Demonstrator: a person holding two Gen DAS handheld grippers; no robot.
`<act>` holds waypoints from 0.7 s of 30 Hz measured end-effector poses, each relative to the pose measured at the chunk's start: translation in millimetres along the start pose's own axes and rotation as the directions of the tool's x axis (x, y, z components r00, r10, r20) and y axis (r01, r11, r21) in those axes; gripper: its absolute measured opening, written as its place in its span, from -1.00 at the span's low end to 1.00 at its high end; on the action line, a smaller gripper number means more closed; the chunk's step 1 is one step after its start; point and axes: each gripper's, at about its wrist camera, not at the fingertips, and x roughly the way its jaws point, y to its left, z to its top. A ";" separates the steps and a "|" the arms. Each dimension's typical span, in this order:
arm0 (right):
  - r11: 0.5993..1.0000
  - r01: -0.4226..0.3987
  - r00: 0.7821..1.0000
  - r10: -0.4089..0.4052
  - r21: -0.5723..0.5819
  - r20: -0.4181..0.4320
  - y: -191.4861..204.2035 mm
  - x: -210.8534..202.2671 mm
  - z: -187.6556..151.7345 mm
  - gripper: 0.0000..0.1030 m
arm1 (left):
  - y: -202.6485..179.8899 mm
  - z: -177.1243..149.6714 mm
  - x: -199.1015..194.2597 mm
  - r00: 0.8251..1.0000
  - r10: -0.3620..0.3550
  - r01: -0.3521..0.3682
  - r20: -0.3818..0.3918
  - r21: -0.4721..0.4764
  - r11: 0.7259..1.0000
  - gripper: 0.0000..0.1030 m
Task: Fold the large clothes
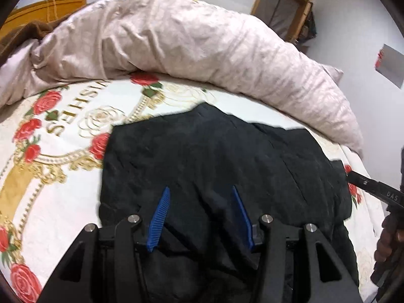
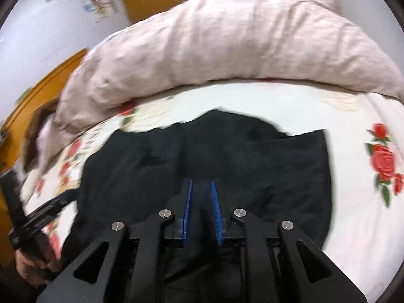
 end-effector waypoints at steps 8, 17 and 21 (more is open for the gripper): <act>0.999 0.031 0.991 -0.034 -0.026 -0.133 -14.3 68.7 -34.0 -0.75 | -9.8 -26.5 37.5 0.998 0.017 -0.016 -0.059 0.029 0.999 0.06; 0.997 -0.003 0.995 -0.005 -0.080 -0.104 11.3 25.0 -38.2 -0.70 | -25.0 -36.4 1.0 0.995 -0.069 0.072 -0.067 0.045 0.996 -0.01; 0.998 0.024 0.985 -0.033 -0.054 -0.172 -2.5 57.5 -56.4 -0.70 | -32.6 -58.4 32.8 0.988 -0.045 0.052 -0.146 0.041 0.998 0.00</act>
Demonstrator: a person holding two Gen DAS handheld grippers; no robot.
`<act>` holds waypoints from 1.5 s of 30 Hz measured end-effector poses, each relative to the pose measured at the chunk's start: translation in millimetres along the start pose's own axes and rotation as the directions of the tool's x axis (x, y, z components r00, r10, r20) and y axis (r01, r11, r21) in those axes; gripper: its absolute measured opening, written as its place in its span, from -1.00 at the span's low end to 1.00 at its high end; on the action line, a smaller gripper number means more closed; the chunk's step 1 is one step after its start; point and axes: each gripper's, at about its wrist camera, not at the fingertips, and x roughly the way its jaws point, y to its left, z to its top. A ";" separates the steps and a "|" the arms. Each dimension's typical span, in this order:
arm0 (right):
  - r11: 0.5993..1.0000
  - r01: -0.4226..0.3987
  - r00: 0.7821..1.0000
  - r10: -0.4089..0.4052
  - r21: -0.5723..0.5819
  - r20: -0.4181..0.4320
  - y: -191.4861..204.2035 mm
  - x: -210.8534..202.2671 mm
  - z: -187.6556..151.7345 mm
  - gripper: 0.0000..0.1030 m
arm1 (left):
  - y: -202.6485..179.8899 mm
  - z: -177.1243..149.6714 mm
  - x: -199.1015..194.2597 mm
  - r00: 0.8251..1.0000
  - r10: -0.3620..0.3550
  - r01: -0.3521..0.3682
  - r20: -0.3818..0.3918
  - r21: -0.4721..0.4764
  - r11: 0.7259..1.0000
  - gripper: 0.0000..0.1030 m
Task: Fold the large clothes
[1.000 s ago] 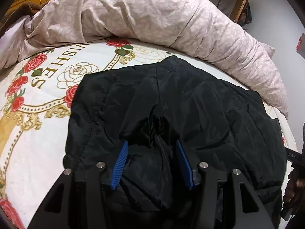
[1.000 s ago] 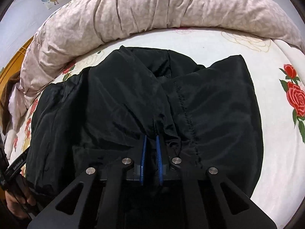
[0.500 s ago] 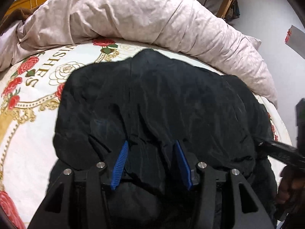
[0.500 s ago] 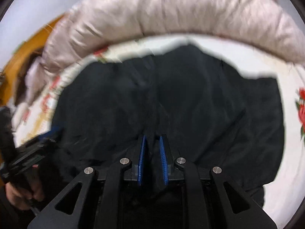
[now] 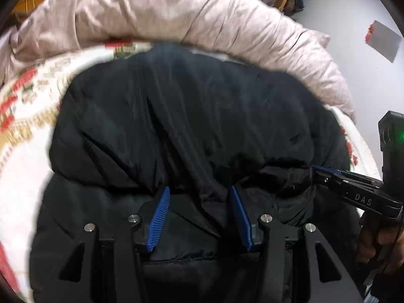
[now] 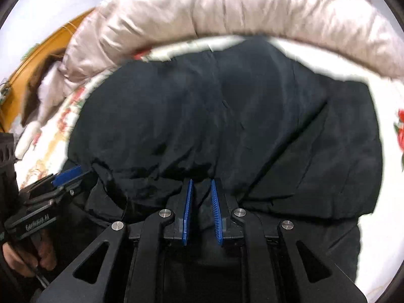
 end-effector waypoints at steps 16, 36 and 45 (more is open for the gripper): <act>0.999 -0.017 0.991 0.021 -0.028 0.131 -0.5 -59.3 17.1 -0.70 | -6.9 19.9 -23.8 1.000 -0.003 0.003 0.024 -0.007 1.000 0.01; 0.991 0.119 0.986 -0.126 0.067 0.107 -73.9 -24.5 81.9 -0.68 | 33.5 83.0 10.8 0.987 0.131 -0.129 0.094 -0.027 0.991 0.01; 0.997 0.075 0.990 -0.078 0.035 0.118 -48.8 -48.7 57.5 -0.64 | 1.1 55.4 -19.3 0.991 0.063 -0.067 0.115 0.031 0.997 0.01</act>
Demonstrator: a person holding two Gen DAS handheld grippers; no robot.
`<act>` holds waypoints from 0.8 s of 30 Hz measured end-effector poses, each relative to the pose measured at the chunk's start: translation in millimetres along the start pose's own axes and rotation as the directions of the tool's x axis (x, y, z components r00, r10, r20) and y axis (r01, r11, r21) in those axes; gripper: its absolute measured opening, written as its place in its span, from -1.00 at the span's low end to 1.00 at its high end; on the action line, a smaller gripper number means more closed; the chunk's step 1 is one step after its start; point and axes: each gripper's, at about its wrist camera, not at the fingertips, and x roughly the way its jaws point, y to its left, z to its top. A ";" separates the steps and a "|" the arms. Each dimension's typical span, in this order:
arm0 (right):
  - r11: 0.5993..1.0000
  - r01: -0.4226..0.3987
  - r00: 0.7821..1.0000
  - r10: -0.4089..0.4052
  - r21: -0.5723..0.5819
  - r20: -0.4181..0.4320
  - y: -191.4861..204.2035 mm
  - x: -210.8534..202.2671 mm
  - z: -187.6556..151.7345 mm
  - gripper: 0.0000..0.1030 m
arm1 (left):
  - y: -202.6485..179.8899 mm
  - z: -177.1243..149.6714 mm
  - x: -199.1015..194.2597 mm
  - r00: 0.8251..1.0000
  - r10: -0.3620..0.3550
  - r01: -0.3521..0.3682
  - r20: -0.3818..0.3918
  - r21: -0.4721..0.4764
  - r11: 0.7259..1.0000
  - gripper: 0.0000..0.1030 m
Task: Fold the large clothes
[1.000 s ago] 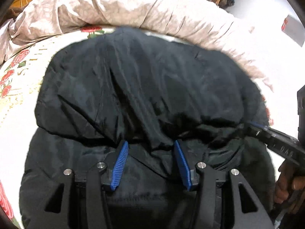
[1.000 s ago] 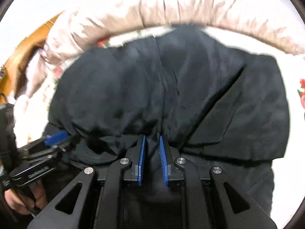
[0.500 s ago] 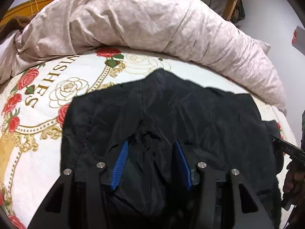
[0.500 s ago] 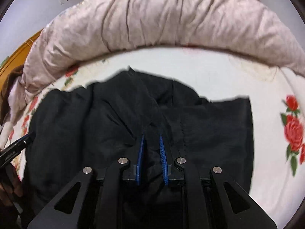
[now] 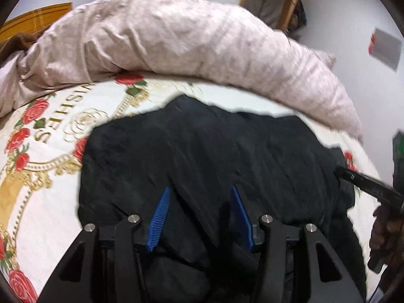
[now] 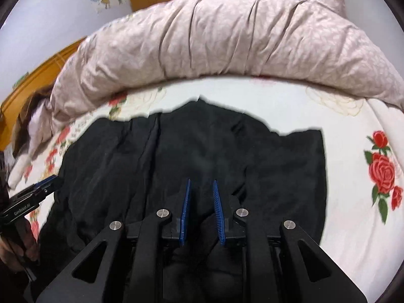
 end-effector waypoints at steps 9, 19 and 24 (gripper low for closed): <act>1.000 -0.020 1.000 0.020 -0.011 0.000 13.3 -25.6 -2.8 -0.64 | -14.9 -7.4 -9.9 1.000 -0.012 0.012 -0.023 0.017 1.000 -0.01; 0.998 -0.051 0.991 0.045 -0.048 -0.126 43.1 14.7 -49.7 -0.59 | -40.9 -45.4 17.2 0.995 0.028 -0.021 -0.098 0.071 0.997 0.03; 0.998 -0.043 0.993 0.038 -0.041 -0.115 41.4 27.9 -46.0 -0.55 | -44.0 -41.8 29.5 0.994 0.053 -0.046 -0.093 0.078 0.996 0.08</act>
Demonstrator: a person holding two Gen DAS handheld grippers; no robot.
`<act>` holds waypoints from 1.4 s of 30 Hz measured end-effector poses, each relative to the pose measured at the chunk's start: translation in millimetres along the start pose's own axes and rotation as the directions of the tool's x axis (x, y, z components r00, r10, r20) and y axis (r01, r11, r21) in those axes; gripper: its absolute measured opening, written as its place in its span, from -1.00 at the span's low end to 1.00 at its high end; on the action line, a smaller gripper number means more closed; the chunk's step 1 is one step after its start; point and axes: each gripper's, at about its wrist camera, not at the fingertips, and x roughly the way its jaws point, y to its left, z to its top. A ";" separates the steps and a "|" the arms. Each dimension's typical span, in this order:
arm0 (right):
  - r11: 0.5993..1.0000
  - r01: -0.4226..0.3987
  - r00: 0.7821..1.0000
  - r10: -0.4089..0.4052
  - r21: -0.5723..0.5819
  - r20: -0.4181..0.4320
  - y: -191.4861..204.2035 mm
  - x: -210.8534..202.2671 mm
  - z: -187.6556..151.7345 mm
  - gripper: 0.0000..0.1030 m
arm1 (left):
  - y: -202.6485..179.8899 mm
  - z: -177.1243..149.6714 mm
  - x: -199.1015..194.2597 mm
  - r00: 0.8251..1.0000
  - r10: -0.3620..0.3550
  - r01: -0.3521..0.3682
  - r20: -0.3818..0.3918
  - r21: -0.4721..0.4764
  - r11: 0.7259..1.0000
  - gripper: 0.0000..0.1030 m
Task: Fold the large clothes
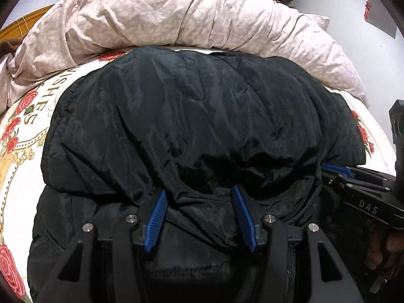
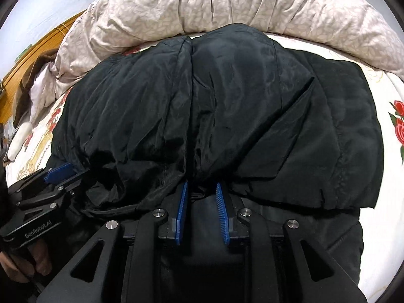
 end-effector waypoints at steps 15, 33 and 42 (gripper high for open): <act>1.000 -0.021 0.999 0.020 0.001 0.049 5.9 -53.9 -14.4 -0.26 | -8.8 -0.4 -36.1 1.000 0.024 -0.024 0.006 -0.011 1.000 0.09; 0.999 -0.048 0.994 0.050 -0.019 0.096 22.0 -155.9 -91.2 -0.26 | -27.2 -58.6 -152.0 0.998 0.029 -0.029 0.063 0.009 1.000 0.09; 0.999 -0.013 0.996 0.010 0.033 0.087 4.8 -186.9 -140.7 0.07 | -16.5 -91.8 -190.4 0.995 0.053 -0.053 0.080 -0.001 0.999 0.10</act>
